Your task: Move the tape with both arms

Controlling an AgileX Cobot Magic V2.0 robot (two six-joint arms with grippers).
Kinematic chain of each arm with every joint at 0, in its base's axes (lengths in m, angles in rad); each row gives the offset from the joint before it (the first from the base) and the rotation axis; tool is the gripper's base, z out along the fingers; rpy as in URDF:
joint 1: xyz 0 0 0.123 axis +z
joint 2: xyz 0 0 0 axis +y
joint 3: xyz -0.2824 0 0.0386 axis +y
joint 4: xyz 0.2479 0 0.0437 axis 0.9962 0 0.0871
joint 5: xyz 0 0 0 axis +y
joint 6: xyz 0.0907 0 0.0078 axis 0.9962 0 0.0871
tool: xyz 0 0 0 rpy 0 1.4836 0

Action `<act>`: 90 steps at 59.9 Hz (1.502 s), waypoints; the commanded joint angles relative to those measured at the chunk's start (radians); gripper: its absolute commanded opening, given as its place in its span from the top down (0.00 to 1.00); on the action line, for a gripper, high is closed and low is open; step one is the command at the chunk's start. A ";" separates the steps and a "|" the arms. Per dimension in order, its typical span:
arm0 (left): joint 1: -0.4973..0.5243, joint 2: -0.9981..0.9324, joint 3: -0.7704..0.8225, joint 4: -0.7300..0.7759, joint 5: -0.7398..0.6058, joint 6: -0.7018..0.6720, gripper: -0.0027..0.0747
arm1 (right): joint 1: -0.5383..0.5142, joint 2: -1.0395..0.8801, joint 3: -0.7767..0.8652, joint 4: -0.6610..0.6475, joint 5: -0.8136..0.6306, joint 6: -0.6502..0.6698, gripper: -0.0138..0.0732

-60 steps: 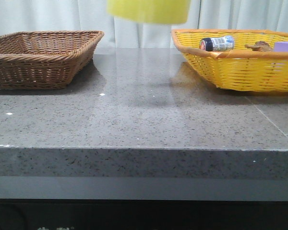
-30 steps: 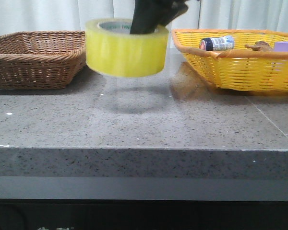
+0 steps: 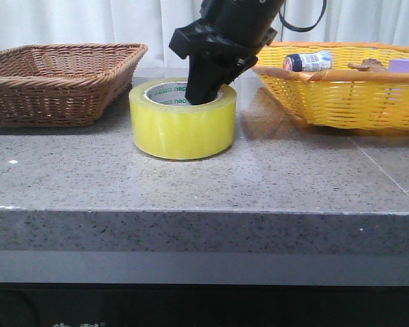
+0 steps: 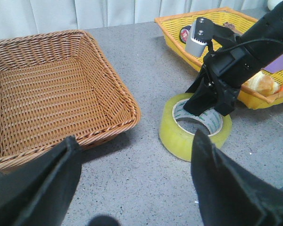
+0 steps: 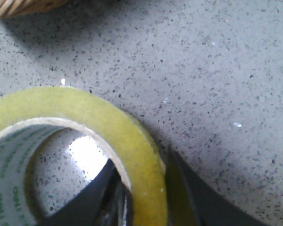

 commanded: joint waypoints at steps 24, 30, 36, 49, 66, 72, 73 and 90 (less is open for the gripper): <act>-0.006 0.006 -0.035 -0.010 -0.075 -0.004 0.33 | 0.000 -0.113 -0.115 0.036 0.039 0.047 0.31; -0.006 0.006 -0.035 -0.010 -0.075 -0.004 0.33 | -0.003 -0.187 -0.113 0.028 0.068 0.129 0.31; -0.006 0.006 -0.035 -0.010 -0.075 -0.004 0.33 | -0.003 -0.296 -0.069 -0.035 0.044 0.210 0.31; -0.006 0.006 -0.035 -0.010 -0.075 -0.004 0.33 | -0.003 -0.555 0.161 -0.077 -0.019 0.245 0.31; -0.006 0.006 -0.035 -0.010 -0.075 -0.004 0.33 | -0.003 -0.890 0.503 -0.078 -0.137 0.330 0.31; -0.006 0.006 -0.035 -0.010 -0.075 -0.004 0.33 | -0.003 -0.994 0.602 -0.077 -0.156 0.335 0.31; -0.006 0.006 -0.035 -0.010 -0.075 -0.004 0.33 | -0.003 -1.014 0.621 -0.077 -0.157 0.335 0.31; -0.006 0.006 -0.035 -0.010 -0.075 -0.004 0.33 | -0.003 -1.233 0.803 -0.076 -0.142 0.335 0.31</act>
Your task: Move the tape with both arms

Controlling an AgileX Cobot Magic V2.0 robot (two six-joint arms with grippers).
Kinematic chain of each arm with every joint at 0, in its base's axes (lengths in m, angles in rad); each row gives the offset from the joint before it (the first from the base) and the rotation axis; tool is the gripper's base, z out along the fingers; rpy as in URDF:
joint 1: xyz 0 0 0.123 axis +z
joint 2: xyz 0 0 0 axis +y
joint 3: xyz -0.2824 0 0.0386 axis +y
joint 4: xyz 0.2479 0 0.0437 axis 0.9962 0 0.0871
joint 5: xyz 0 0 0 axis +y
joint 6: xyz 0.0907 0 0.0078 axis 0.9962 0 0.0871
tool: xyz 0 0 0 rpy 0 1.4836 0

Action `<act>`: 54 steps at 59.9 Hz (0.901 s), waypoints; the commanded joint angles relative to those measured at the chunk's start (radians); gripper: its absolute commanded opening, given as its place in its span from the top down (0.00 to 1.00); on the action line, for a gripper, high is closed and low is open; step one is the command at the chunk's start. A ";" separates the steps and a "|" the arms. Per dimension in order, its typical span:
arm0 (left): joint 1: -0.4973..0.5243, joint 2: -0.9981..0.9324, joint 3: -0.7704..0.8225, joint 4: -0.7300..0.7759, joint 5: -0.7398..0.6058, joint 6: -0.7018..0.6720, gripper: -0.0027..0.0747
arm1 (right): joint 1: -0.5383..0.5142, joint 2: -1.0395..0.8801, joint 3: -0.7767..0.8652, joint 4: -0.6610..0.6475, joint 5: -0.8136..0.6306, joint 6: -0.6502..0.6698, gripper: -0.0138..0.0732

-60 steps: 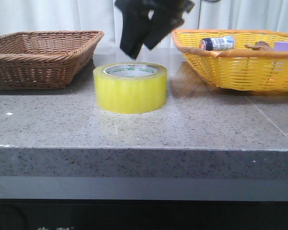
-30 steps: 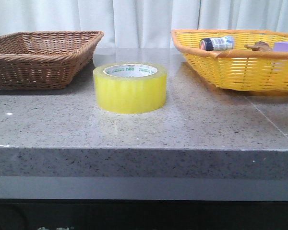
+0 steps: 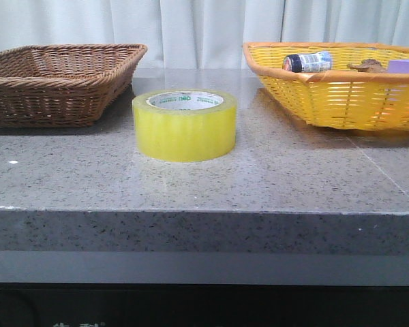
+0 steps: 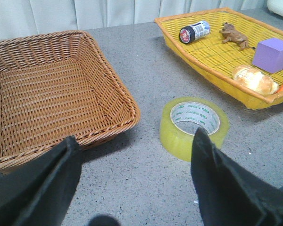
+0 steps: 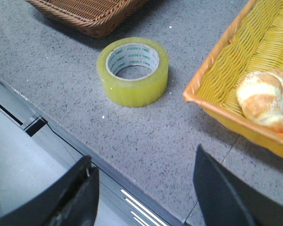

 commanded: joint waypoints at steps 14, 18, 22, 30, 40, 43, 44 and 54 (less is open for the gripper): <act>-0.006 0.006 -0.035 -0.013 -0.075 -0.004 0.33 | -0.003 -0.092 0.040 0.001 -0.039 -0.002 0.31; -0.006 0.006 -0.035 -0.013 -0.075 -0.004 0.33 | -0.003 -0.088 0.040 0.001 -0.038 -0.002 0.31; -0.006 0.008 -0.035 -0.013 -0.095 -0.004 0.33 | -0.003 -0.088 0.040 0.001 -0.038 -0.002 0.31; -0.006 0.010 -0.031 -0.017 -0.101 -0.004 0.33 | -0.003 -0.088 0.040 0.001 -0.038 -0.002 0.31; -0.006 0.010 -0.040 -0.026 -0.129 -0.002 0.33 | -0.003 -0.088 0.040 0.001 -0.038 -0.002 0.31; -0.006 0.024 -0.059 -0.026 -0.118 -0.002 0.33 | -0.003 -0.088 0.040 0.001 -0.038 -0.002 0.31; -0.008 0.031 -0.071 -0.026 -0.110 0.001 0.33 | -0.003 -0.088 0.040 0.001 -0.038 -0.002 0.31; -0.045 0.148 -0.212 -0.033 0.051 0.159 0.33 | -0.003 -0.088 0.040 0.001 -0.038 -0.002 0.31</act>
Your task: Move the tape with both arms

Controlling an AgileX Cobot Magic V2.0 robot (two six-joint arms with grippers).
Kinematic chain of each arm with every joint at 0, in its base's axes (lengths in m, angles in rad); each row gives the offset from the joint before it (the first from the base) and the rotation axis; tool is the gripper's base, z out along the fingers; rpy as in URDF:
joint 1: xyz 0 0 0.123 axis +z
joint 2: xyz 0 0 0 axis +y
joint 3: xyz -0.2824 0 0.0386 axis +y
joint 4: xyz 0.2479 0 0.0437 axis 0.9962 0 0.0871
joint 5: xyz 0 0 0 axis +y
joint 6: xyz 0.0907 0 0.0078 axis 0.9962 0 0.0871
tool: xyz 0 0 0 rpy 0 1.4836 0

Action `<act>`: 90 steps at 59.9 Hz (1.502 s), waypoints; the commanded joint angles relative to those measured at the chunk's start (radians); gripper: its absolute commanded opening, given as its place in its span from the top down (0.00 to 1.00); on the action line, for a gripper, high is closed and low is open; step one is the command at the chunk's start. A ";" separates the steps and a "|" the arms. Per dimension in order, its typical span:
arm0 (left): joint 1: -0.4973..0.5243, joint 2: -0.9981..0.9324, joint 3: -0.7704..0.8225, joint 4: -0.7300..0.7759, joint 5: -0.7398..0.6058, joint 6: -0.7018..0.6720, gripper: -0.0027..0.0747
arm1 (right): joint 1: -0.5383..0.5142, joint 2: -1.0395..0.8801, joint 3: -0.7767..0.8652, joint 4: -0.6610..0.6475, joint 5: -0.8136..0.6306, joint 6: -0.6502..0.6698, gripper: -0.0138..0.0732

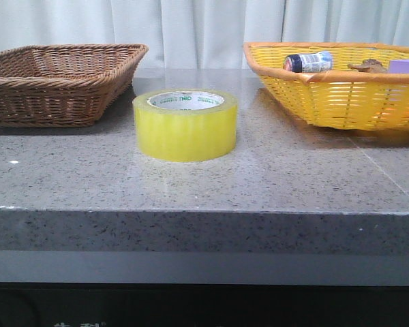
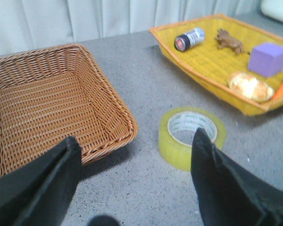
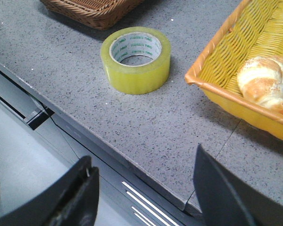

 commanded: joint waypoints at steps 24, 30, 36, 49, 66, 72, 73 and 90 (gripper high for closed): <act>-0.197 0.525 -0.475 -0.020 0.329 0.412 0.33 | -0.003 0.003 -0.024 0.001 -0.059 -0.002 0.31; -0.236 0.629 -0.563 -0.020 0.380 0.492 0.33 | -0.003 0.003 -0.024 0.001 -0.059 -0.002 0.31; -0.264 0.737 -0.655 -0.020 0.456 0.545 0.33 | -0.003 0.003 -0.024 0.001 -0.059 -0.002 0.31; -0.287 0.940 -0.826 -0.016 0.606 0.611 0.33 | -0.003 0.003 -0.024 0.001 -0.059 -0.002 0.31; -0.287 1.083 -0.887 -0.002 0.641 0.616 0.33 | -0.003 0.003 -0.024 0.001 -0.059 -0.002 0.31; -0.287 1.116 -0.887 0.019 0.641 0.616 0.33 | -0.003 0.003 -0.024 0.001 -0.059 -0.002 0.31; -0.287 1.120 -0.887 0.022 0.641 0.616 0.33 | -0.003 0.003 -0.024 0.001 -0.059 -0.002 0.31; -0.287 1.190 -0.887 0.069 0.641 0.608 0.33 | -0.003 0.003 -0.024 0.001 -0.059 -0.002 0.31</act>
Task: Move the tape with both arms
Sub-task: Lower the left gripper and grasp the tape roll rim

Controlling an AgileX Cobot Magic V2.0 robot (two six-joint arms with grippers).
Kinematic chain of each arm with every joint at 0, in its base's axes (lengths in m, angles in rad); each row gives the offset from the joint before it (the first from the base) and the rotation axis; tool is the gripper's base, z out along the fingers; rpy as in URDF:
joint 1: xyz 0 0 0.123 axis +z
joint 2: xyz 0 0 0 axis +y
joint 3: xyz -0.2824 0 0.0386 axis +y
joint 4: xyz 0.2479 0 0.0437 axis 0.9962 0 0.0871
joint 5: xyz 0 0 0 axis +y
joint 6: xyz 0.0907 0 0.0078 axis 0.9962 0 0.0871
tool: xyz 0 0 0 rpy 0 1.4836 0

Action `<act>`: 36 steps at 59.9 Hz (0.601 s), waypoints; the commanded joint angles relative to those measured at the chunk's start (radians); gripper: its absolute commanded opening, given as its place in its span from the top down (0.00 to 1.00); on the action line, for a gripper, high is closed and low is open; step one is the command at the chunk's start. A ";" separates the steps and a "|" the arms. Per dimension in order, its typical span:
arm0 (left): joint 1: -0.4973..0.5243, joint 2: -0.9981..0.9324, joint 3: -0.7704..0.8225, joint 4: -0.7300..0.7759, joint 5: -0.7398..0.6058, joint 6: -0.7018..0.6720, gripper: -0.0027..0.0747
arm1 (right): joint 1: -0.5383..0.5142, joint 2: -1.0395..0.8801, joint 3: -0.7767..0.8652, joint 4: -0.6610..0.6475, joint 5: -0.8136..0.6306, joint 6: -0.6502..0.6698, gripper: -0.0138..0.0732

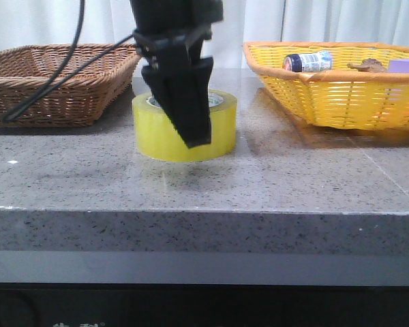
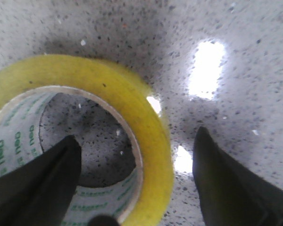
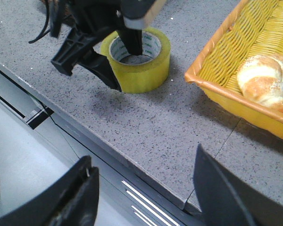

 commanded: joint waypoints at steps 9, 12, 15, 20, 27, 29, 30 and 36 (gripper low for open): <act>-0.007 -0.024 -0.031 0.011 0.040 -0.010 0.35 | -0.003 0.003 -0.025 0.001 -0.061 -0.003 0.31; -0.007 -0.021 -0.031 0.011 0.040 -0.010 0.41 | -0.003 0.003 -0.025 0.001 -0.061 -0.003 0.31; -0.007 -0.018 -0.031 0.011 0.040 -0.010 0.48 | -0.003 0.003 -0.025 0.001 -0.061 -0.003 0.31; -0.007 -0.016 -0.031 0.011 0.040 -0.010 0.59 | -0.003 0.003 -0.025 0.001 -0.061 -0.003 0.31; -0.007 -0.016 -0.031 0.011 0.040 -0.010 0.74 | -0.003 0.003 -0.025 0.001 -0.061 -0.003 0.31; -0.007 -0.016 -0.031 0.011 0.040 -0.015 0.77 | -0.003 0.003 -0.025 0.001 -0.061 -0.003 0.31; -0.007 -0.016 -0.031 0.011 0.040 -0.021 0.79 | -0.003 0.003 -0.025 0.001 -0.061 -0.003 0.31; -0.007 -0.016 -0.031 0.011 0.040 -0.045 0.85 | -0.003 0.003 -0.025 0.001 -0.061 -0.003 0.31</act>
